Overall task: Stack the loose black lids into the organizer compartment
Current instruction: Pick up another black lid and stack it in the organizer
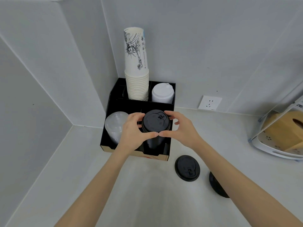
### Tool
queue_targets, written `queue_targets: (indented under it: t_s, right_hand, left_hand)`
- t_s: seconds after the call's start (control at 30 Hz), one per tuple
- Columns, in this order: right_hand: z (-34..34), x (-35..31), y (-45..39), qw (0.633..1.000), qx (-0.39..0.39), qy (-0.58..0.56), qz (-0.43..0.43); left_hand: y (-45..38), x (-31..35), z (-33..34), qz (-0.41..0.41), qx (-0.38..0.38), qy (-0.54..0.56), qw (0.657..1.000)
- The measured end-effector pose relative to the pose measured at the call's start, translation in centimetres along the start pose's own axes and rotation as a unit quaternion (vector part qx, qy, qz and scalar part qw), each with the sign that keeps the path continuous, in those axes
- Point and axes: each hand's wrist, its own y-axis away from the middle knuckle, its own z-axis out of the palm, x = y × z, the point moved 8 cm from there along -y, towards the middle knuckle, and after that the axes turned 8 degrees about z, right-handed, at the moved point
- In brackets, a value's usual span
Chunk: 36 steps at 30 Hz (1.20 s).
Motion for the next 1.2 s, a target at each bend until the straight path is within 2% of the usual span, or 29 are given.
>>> queue_targets:
  t_s: [0.27, 0.57, 0.93, 1.2]
  right_hand:
    - [1.1, 1.6, -1.1, 0.999, -0.014, 0.003, 0.030]
    - [2.0, 2.0, -1.1, 0.999, -0.034, 0.001, 0.025]
    - [2.4, 3.3, -1.4, 0.998, -0.020, 0.046, 0.031]
    - [1.5, 2.7, -0.2, 0.999, -0.023, 0.017, 0.031]
  left_hand:
    - [-0.8, -1.9, 1.0, -0.020, -0.009, 0.002, 1.000]
    - [0.0, -3.5, 2.0, -0.052, -0.017, 0.004, 0.999]
    - [0.0, -3.4, 2.5, -0.045, -0.037, -0.026, 0.998]
    - [0.5, -2.2, 2.2, -0.042, -0.032, -0.049, 0.997]
